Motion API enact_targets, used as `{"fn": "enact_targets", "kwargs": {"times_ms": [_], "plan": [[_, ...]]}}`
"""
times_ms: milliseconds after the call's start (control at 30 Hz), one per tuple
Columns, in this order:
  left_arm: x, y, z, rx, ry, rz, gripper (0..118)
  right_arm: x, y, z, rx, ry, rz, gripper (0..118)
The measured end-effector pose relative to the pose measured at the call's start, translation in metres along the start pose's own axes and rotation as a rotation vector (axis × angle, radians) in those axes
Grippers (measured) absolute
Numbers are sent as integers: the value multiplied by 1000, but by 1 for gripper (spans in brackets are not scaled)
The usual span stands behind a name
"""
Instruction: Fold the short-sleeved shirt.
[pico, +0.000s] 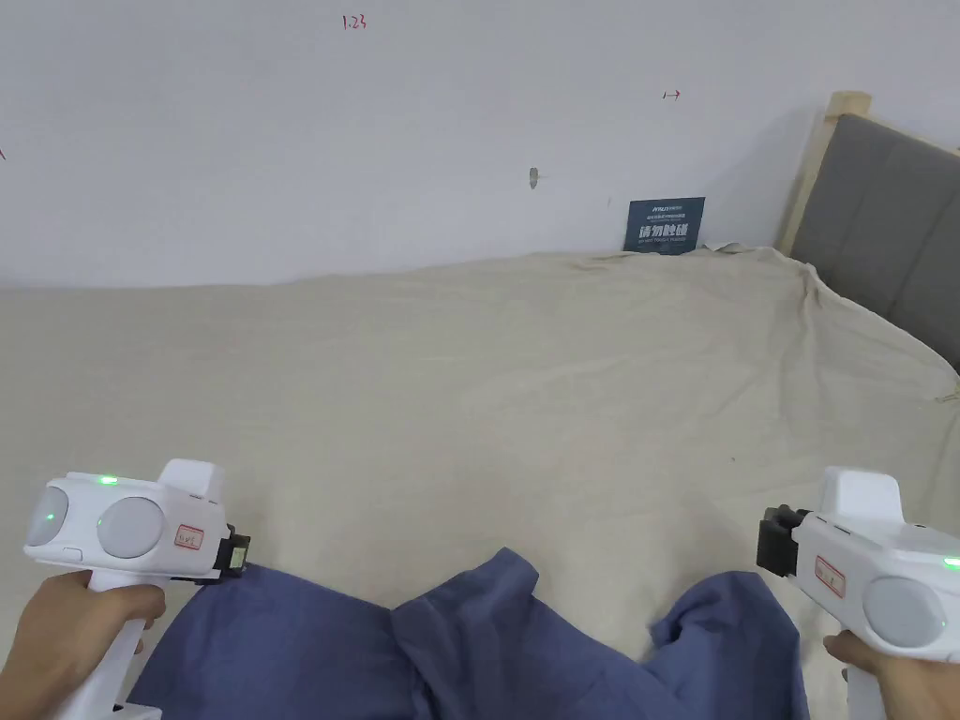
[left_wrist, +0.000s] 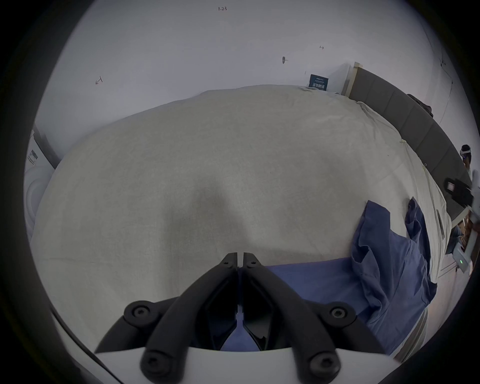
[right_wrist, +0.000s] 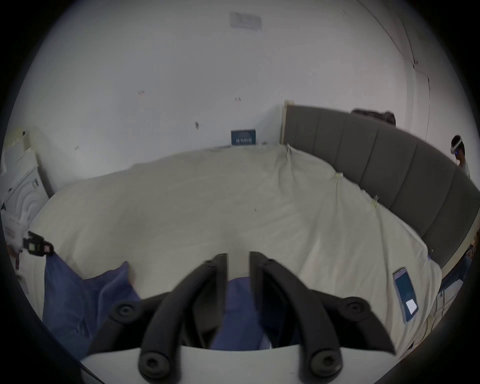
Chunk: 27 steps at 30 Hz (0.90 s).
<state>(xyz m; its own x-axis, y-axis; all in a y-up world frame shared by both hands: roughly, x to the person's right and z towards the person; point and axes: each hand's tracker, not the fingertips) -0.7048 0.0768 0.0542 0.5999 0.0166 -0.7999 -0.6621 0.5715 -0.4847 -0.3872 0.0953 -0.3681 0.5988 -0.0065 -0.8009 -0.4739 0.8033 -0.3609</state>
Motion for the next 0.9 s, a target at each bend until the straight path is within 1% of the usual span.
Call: {"fn": "enact_targets", "kwargs": {"times_ms": [67, 100, 167, 200, 267, 367, 433, 467, 500, 533, 567, 600, 633, 700, 733, 833, 900], "plan": [[0, 1, -1, 5, -4, -6, 0, 7, 1, -28, -88, -5, -15, 83], [0, 1, 0, 5, -4, -10, 0, 9, 0, -39, -124, -12, -10, 90], [-1, 3, -2, 7, -4, -16, 0, 13, -5, -60, -194, -16, -30, 93], [-1, 3, -2, 6, -5, -16, 0, 12, -9, -66, -223, -23, -39, 96], [-4, 6, -10, 3, -6, -15, 0, 12, -15, -82, -294, -43, -13, 96], [-4, 4, -13, -1, -6, -22, 0, 12, -26, -94, -365, -74, 6, 96], [-3, 5, -8, -4, -5, -24, 0, 12, -31, -100, -386, -88, 12, 95], [-4, 5, -8, -6, -3, -24, 0, 13, -33, -102, -395, -90, 23, 93], [-4, 4, -8, -7, -3, -23, 0, 11, -34, -102, -394, -91, 31, 87], [-5, 3, -8, -6, -2, -19, 0, 9, -35, -102, -385, -86, 45, 76], [-6, 3, -9, -5, -3, -15, 0, 7, -36, -102, -384, -59, 57, 61], [-6, 2, -9, -3, -3, -12, 0, 8, -35, -101, -379, -9, 34, 50], [-6, 2, -9, -2, -1, -9, 0, 5, -34, -100, -382, -16, 20, 42], [-5, 1, -7, 2, 1, -3, 0, 0, -31, -95, -347, -35, 52, 2], [-6, 0, -7, 3, 3, 2, 0, -6, -30, -86, -336, -39, 66, 2], [-10, -1, -8, 15, 8, 20, 0, -11, -26, -72, -286, -36, 73, 2], [-12, 0, -6, 23, 6, 38, 0, -3, -20, -71, -246, -29, 81, 2]]}}
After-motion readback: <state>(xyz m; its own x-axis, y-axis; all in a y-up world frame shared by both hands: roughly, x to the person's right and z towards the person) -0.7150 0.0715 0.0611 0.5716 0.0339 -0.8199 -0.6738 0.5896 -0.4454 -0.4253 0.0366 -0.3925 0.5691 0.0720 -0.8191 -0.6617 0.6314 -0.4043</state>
